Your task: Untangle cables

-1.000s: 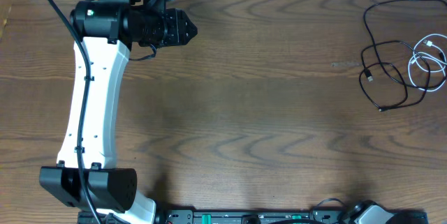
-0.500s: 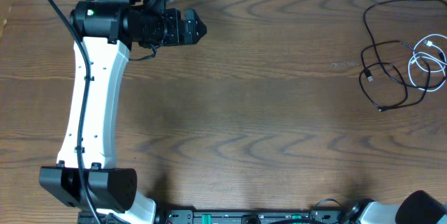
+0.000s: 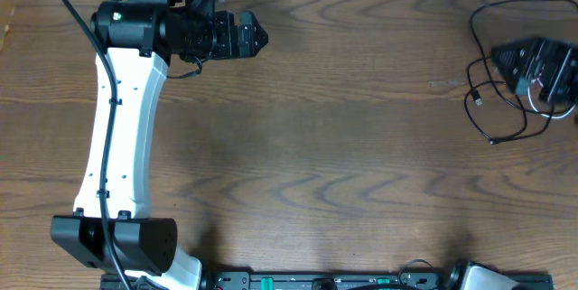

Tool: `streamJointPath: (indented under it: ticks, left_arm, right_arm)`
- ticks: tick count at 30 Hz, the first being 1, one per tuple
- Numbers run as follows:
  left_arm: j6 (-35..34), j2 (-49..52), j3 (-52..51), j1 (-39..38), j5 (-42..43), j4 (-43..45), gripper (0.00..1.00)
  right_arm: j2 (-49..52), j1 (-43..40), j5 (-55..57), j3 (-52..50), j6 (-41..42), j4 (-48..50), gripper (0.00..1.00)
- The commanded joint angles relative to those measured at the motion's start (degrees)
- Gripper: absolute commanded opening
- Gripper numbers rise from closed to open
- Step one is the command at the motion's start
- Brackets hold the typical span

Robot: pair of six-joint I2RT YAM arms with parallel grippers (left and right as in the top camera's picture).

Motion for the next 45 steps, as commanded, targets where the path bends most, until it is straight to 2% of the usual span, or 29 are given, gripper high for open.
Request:
streamJointPath:
  ticks: [1,12,17,20,25,30,38,45]
  left_arm:
    - [-0.1,-0.1,0.0,0.0,-0.5,-0.1,0.99]
    - [-0.1,-0.1,0.0,0.0,-0.5,-0.1,0.99]
    - [-0.1,-0.1,0.0,0.0,-0.5,-0.1,0.99]
    - [-0.1,-0.1,0.0,0.0,-0.5,-0.1,0.99]
    - [-0.1,-0.1,0.0,0.0,-0.5,-0.1,0.99]
    - [-0.1,-0.1,0.0,0.0,-0.5,-0.1,0.99]
    - [-0.1,-0.1,0.0,0.0,-0.5,-0.1,1.00]
    - [-0.1,-0.1,0.0,0.0,-0.5,-0.1,1.00]
  right_arm:
    - [-3.0,0.4,-1.1,0.5,2.3,-2.8,0.99]
    - [-4.3,0.5,5.2,0.5,1.0,-10.4,0.99]
    - [-5.1,0.9,5.4,0.0,-6.5,-11.9,0.99]
    - [-8.1,3.7,8.5,-4.2,-8.2,-5.5,0.99]
    - [-19.4,11.5,14.2,-22.3,-8.2,15.0,0.99]
    - [-31.7,13.9,15.2,-40.8,-7.9,32.1,0.99]
    - [-52.1,14.5,17.2,-67.9,-0.2,52.1,0.99]
    - [-62.8,17.2,18.2,-85.6,0.0,64.8,0.99]
